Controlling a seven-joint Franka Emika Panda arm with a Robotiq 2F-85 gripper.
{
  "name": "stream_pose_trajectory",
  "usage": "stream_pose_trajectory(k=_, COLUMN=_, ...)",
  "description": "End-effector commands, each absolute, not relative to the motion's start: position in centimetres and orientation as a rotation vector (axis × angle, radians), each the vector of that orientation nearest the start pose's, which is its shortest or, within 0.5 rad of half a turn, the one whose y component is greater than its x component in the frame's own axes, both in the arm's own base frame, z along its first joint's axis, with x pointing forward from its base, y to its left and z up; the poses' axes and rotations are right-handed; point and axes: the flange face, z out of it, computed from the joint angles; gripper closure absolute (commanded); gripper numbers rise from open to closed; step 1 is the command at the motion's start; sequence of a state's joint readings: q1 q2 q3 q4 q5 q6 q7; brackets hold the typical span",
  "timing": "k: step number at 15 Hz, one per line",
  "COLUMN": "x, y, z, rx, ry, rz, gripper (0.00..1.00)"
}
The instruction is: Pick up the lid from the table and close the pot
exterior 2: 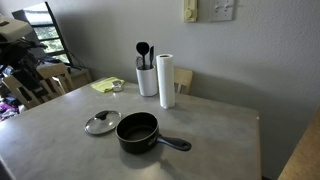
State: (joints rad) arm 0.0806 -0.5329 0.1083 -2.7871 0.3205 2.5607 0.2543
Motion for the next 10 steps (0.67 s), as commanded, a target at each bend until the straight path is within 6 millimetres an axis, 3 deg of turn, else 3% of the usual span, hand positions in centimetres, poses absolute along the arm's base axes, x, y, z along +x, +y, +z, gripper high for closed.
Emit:
stream_pose_trajectory(k=1, x=37.1, y=6.4, z=39.2, rx=-2.859, ry=0.451, rz=-0.388, gripper=0.00)
stream_pose_trajectory(k=6, x=39.2, y=5.8, z=37.3, rx=-2.885, ry=0.270, rz=-0.319, gripper=0.00)
stream_pose_trajectory(k=10, x=42.0, y=4.9, z=34.9, rx=-2.913, ry=0.105, rz=-0.228, gripper=0.00)
